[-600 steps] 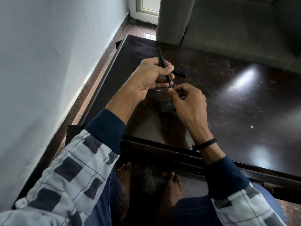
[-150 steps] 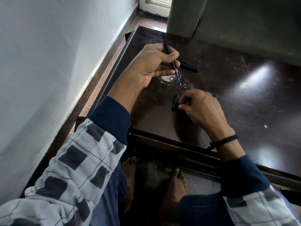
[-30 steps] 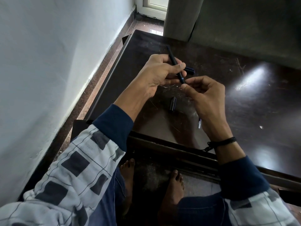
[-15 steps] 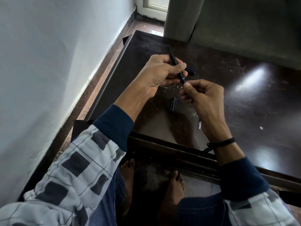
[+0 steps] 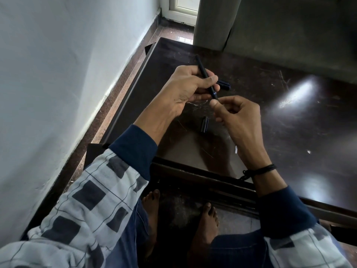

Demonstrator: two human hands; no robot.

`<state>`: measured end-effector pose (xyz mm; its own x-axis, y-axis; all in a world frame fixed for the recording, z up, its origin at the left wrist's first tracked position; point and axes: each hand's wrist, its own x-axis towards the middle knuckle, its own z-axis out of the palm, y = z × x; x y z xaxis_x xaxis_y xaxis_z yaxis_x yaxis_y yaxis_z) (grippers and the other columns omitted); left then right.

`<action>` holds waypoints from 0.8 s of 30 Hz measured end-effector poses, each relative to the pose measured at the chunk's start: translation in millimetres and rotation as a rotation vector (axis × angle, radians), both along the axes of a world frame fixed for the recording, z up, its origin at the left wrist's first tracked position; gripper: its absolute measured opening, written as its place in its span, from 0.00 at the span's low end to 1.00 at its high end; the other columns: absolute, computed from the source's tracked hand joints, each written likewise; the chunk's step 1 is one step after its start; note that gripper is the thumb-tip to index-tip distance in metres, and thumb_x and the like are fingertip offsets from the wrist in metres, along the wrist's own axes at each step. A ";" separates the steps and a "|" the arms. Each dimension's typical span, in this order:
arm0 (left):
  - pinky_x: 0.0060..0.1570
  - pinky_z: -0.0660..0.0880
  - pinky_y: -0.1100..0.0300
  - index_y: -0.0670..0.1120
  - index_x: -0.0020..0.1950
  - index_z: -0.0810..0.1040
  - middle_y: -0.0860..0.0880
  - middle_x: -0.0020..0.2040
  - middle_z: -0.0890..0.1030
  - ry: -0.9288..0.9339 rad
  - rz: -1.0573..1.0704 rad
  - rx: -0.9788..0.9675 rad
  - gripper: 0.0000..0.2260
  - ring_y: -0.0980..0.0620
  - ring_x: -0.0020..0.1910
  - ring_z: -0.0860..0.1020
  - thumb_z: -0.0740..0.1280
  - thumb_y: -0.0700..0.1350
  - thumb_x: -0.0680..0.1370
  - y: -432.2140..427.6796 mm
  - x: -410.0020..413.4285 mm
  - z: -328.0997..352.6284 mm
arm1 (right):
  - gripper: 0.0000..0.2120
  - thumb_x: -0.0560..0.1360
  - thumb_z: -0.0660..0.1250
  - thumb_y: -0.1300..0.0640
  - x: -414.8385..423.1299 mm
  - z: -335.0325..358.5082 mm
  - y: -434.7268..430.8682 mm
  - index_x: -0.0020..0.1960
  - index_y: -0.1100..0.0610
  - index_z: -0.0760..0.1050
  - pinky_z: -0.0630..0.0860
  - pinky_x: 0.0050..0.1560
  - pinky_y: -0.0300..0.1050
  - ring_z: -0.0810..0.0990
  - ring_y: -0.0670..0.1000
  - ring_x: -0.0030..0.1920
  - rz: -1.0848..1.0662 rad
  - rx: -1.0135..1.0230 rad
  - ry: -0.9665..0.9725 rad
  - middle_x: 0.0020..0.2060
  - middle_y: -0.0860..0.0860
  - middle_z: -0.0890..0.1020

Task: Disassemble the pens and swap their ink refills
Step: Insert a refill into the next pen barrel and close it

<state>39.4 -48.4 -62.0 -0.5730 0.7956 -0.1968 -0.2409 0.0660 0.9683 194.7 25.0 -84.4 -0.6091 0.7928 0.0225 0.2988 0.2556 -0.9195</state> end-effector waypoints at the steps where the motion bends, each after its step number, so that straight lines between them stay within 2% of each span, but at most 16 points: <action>1: 0.48 0.83 0.54 0.41 0.53 0.81 0.42 0.45 0.87 0.000 0.000 0.001 0.04 0.47 0.47 0.88 0.73 0.38 0.79 0.3 0.0 -0.1 | 0.09 0.76 0.76 0.47 0.2 -0.2 0.2 0.50 0.51 0.83 0.81 0.42 0.44 0.84 0.45 0.37 -0.010 0.022 -0.003 0.38 0.50 0.86; 4: 0.48 0.83 0.55 0.41 0.54 0.81 0.42 0.45 0.88 0.005 -0.012 -0.004 0.05 0.47 0.47 0.88 0.73 0.38 0.79 0.8 1.9 -0.4 | 0.06 0.78 0.74 0.50 -0.1 0.8 -0.8 0.46 0.51 0.83 0.79 0.40 0.44 0.83 0.45 0.35 -0.019 0.040 0.004 0.35 0.49 0.85; 7: 0.48 0.83 0.56 0.41 0.54 0.81 0.42 0.45 0.88 0.004 -0.012 -0.002 0.05 0.47 0.47 0.87 0.72 0.38 0.79 0.7 2.6 0.1 | 0.09 0.82 0.70 0.51 -0.3 0.8 -2.1 0.44 0.51 0.83 0.76 0.39 0.43 0.81 0.43 0.32 -0.010 0.029 0.004 0.31 0.48 0.84; 11: 0.49 0.84 0.55 0.39 0.55 0.81 0.42 0.45 0.87 0.004 0.006 -0.002 0.06 0.47 0.47 0.88 0.73 0.38 0.79 -0.7 0.3 0.6 | 0.08 0.78 0.74 0.46 -0.1 2.4 -3.0 0.51 0.50 0.82 0.80 0.41 0.44 0.84 0.45 0.37 -0.003 0.053 -0.009 0.39 0.49 0.86; 13: 0.50 0.84 0.54 0.39 0.55 0.81 0.42 0.45 0.87 0.002 0.005 -0.002 0.07 0.47 0.48 0.88 0.73 0.38 0.79 -0.5 0.3 -0.1 | 0.07 0.77 0.76 0.49 0.4 3.1 -2.8 0.50 0.51 0.81 0.83 0.42 0.43 0.85 0.47 0.39 -0.025 0.086 -0.021 0.41 0.50 0.86; 15: 0.49 0.84 0.54 0.39 0.56 0.81 0.42 0.45 0.88 -0.002 -0.002 -0.005 0.07 0.47 0.48 0.88 0.73 0.38 0.79 -0.3 1.5 -0.2 | 0.04 0.79 0.74 0.52 0.4 3.7 -2.5 0.47 0.52 0.81 0.82 0.41 0.42 0.84 0.46 0.37 -0.026 0.089 -0.013 0.38 0.50 0.85; 19: 0.48 0.83 0.55 0.41 0.54 0.81 0.42 0.45 0.88 -0.007 -0.008 -0.001 0.05 0.47 0.48 0.88 0.72 0.38 0.79 -0.1 2.0 0.7 | 0.07 0.82 0.69 0.53 0.0 3.8 -2.5 0.46 0.50 0.82 0.77 0.39 0.40 0.81 0.43 0.33 -0.013 0.039 0.012 0.34 0.49 0.84; 21: 0.49 0.84 0.55 0.41 0.53 0.81 0.42 0.45 0.88 -0.015 -0.003 0.005 0.04 0.47 0.48 0.88 0.72 0.37 0.79 -0.3 2.2 0.6 | 0.04 0.80 0.71 0.50 0.3 3.8 -1.9 0.51 0.49 0.82 0.79 0.40 0.42 0.83 0.44 0.35 -0.001 0.034 0.017 0.37 0.49 0.85; 24: 0.46 0.83 0.56 0.40 0.53 0.81 0.41 0.45 0.87 -0.026 -0.005 0.009 0.04 0.47 0.48 0.88 0.72 0.37 0.79 -0.2 3.8 0.6 | 0.08 0.76 0.77 0.50 0.7 2.7 -0.9 0.53 0.50 0.82 0.83 0.42 0.46 0.86 0.49 0.39 -0.017 0.073 -0.007 0.40 0.51 0.86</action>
<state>43.2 -48.6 -61.4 -0.5638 0.8002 -0.2046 -0.2657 0.0588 0.9623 195.3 24.1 -81.8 -0.5958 0.7995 0.0766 0.3101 0.3170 -0.8963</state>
